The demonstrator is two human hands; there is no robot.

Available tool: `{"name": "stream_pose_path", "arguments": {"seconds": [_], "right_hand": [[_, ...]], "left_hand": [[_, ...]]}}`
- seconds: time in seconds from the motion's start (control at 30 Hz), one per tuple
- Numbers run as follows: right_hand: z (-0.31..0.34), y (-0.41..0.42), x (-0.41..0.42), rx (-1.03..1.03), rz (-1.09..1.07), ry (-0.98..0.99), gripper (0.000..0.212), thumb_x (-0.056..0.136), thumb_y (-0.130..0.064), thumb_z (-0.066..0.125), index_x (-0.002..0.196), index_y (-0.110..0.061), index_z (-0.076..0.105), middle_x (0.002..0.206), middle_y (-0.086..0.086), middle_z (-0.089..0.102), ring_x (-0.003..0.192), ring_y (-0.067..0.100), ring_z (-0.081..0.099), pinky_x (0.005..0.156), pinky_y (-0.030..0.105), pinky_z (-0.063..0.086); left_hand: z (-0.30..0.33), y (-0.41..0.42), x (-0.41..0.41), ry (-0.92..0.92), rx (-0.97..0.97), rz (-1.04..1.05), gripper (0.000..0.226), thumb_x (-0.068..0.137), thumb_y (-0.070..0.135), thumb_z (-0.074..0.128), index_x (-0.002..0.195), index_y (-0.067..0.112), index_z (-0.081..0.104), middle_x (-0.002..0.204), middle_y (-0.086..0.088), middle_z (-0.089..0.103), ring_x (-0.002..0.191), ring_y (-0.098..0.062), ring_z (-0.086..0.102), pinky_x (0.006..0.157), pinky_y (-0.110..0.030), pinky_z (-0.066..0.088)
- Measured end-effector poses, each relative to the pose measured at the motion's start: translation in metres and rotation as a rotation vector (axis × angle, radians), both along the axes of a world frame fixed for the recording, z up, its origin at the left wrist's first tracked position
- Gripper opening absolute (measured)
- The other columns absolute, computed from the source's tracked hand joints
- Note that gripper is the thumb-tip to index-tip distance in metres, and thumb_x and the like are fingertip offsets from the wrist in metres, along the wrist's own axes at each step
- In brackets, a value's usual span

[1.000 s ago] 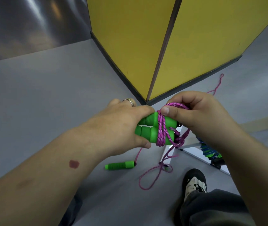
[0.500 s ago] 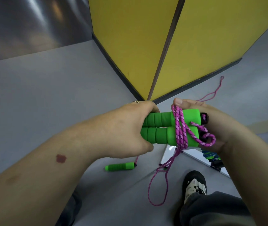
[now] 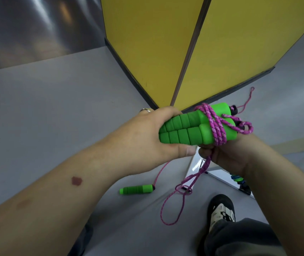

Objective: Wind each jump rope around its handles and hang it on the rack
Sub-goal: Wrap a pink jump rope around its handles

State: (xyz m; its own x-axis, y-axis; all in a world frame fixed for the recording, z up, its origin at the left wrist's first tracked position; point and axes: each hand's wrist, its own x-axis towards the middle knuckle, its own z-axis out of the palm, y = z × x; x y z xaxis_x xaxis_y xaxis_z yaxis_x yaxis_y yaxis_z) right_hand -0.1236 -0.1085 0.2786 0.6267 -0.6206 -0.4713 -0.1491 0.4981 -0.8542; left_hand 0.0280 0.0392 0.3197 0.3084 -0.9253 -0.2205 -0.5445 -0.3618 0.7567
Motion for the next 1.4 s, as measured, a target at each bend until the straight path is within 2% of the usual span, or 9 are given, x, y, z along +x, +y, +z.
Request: {"name": "stream_pose_path", "arguments": {"seconds": [0.17, 0.33, 0.8, 0.97, 1.07, 1.17, 1.3, 1.33, 1.4], "right_hand": [[0.013, 0.002, 0.005, -0.284, 0.29, 0.238, 0.029, 0.106, -0.026, 0.048, 0.083, -0.014, 0.063, 0.058, -0.001, 0.039, 0.049, 0.012, 0.027, 0.048, 0.028, 0.026], [0.034, 0.009, -0.004, -0.539, 0.535, 0.328, 0.029, 0.104, -0.039, 0.049, 0.096, -0.025, 0.074, 0.061, -0.004, 0.042, 0.059, 0.018, 0.034, 0.056, 0.035, 0.035], [0.053, -0.003, -0.008, -0.866, 0.263, 0.116, 0.026, 0.08, -0.039, 0.074, 0.079, -0.013, 0.073, 0.058, 0.003, 0.061, 0.053, 0.016, 0.052, 0.05, 0.03, 0.044], [0.046, -0.01, -0.01, -0.804, 0.248, 0.076, 0.033, 0.065, -0.042, 0.082, 0.075, -0.012, 0.074, 0.075, 0.025, 0.068, 0.062, 0.027, 0.06, 0.059, 0.037, 0.05], [0.035, -0.019, -0.012, -0.52, 0.279, 0.004, 0.013, 0.073, -0.028, 0.078, 0.069, -0.016, 0.074, 0.063, 0.006, 0.069, 0.054, 0.015, 0.062, 0.053, 0.024, 0.052], [0.016, -0.02, -0.011, -0.452, 0.227, 0.115, 0.041, 0.094, 0.007, 0.058, 0.081, -0.03, 0.068, 0.066, -0.011, 0.068, 0.055, 0.003, 0.062, 0.055, 0.023, 0.051], [0.013, -0.005, -0.001, -0.362, 0.352, 0.244, 0.029, 0.105, -0.022, 0.048, 0.083, -0.01, 0.063, 0.06, 0.001, 0.04, 0.047, 0.012, 0.03, 0.048, 0.027, 0.025], [0.016, -0.001, 0.002, -0.402, 0.416, 0.294, 0.034, 0.105, -0.032, 0.048, 0.088, -0.012, 0.069, 0.062, 0.002, 0.039, 0.05, 0.014, 0.029, 0.049, 0.03, 0.025], [0.021, 0.005, 0.003, -0.487, 0.536, 0.362, 0.037, 0.103, -0.047, 0.047, 0.094, -0.024, 0.075, 0.064, 0.0, 0.042, 0.056, 0.017, 0.032, 0.053, 0.035, 0.029]], "left_hand": [[-0.009, -0.007, 0.001, -0.071, -0.126, 0.245, 0.064, 0.076, 0.057, 0.083, 0.132, 0.054, 0.053, 0.112, 0.011, 0.047, 0.099, -0.01, 0.058, 0.078, -0.023, 0.046], [-0.014, -0.006, 0.006, -0.333, -0.126, 0.367, 0.081, 0.077, 0.052, 0.086, 0.147, 0.052, 0.045, 0.111, 0.005, 0.038, 0.107, -0.022, 0.054, 0.091, -0.038, 0.052], [-0.005, -0.005, 0.009, -0.387, 0.005, 0.011, 0.076, 0.076, 0.041, 0.088, 0.136, 0.061, 0.048, 0.112, 0.013, 0.035, 0.102, -0.013, 0.047, 0.077, -0.028, 0.04], [0.004, 0.001, 0.015, -0.106, 0.035, -0.165, 0.071, 0.072, 0.038, 0.092, 0.126, 0.064, 0.056, 0.114, 0.02, 0.043, 0.1, 0.0, 0.053, 0.081, -0.024, 0.046], [0.007, 0.004, 0.017, 0.052, -0.034, -0.167, 0.067, 0.069, 0.034, 0.094, 0.119, 0.064, 0.061, 0.113, 0.019, 0.052, 0.099, 0.004, 0.06, 0.078, -0.015, 0.047], [0.007, 0.003, 0.019, 0.178, -0.154, -0.069, 0.063, 0.071, 0.03, 0.093, 0.118, 0.059, 0.064, 0.11, 0.019, 0.062, 0.097, 0.007, 0.065, 0.077, -0.01, 0.053], [0.0, -0.001, 0.022, 0.316, -0.211, 0.046, 0.063, 0.076, 0.022, 0.078, 0.129, 0.05, 0.061, 0.121, 0.004, 0.071, 0.106, -0.025, 0.073, 0.09, -0.053, 0.061], [-0.001, -0.002, 0.023, 0.296, -0.205, 0.083, 0.063, 0.076, 0.022, 0.074, 0.131, 0.05, 0.059, 0.124, 0.001, 0.068, 0.105, -0.027, 0.072, 0.088, -0.051, 0.061], [-0.006, -0.004, 0.025, 0.145, -0.175, 0.196, 0.061, 0.083, 0.027, 0.077, 0.135, 0.047, 0.052, 0.129, 0.003, 0.058, 0.096, -0.013, 0.067, 0.077, -0.022, 0.055]]}}
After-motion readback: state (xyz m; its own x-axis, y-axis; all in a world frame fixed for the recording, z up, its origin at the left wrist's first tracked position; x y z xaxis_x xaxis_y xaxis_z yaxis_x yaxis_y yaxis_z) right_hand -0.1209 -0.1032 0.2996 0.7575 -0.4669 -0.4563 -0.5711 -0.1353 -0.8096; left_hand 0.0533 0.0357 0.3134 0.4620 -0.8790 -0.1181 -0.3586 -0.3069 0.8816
